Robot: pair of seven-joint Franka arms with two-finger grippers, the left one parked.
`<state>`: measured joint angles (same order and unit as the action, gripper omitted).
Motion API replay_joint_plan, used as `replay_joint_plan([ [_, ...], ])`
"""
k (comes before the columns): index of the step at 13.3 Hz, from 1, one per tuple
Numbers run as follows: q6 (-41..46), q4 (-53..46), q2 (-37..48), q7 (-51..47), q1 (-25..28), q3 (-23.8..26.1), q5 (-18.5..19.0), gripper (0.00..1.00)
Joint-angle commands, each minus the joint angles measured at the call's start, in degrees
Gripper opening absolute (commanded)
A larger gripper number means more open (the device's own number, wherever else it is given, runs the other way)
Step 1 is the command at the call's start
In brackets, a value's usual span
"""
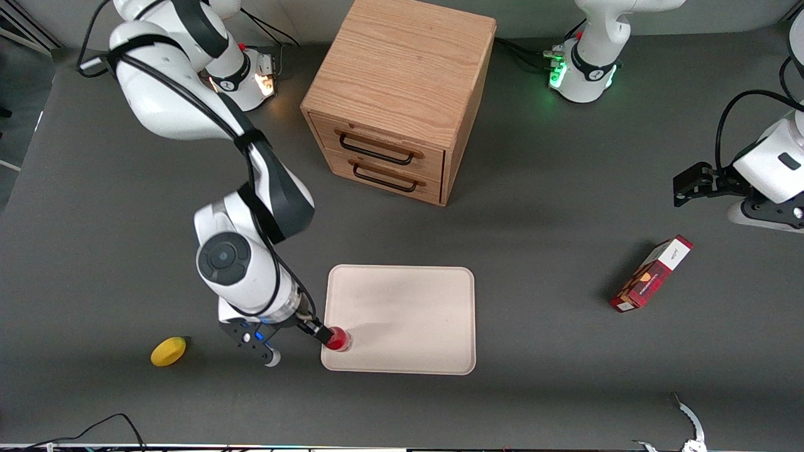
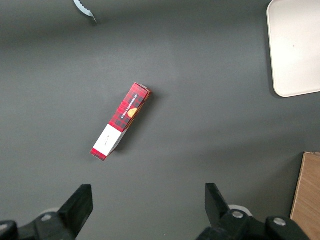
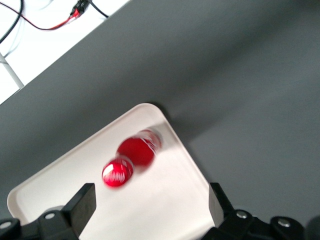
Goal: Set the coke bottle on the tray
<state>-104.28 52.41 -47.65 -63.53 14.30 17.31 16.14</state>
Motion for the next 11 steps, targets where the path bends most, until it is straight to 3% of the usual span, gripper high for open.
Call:
replay_joint_plan([
  [1,11.3,5.1,12.5,7.9,-5.0,5.9,2.5,1.00],
  [3,16.5,11.9,23.2,18.0,-9.4,5.9,0.0,1.00],
  [4,18.6,14.9,28.4,25.0,-11.5,4.5,-4.2,1.00],
  [7,20.5,29.4,44.4,40.7,-12.1,-7.3,-12.6,1.00],
  [9,17.6,42.2,54.6,48.1,-12.0,-12.8,-14.0,1.00],
  [11,13.7,53.3,61.7,50.3,-12.0,-15.1,-14.6,1.00],
])
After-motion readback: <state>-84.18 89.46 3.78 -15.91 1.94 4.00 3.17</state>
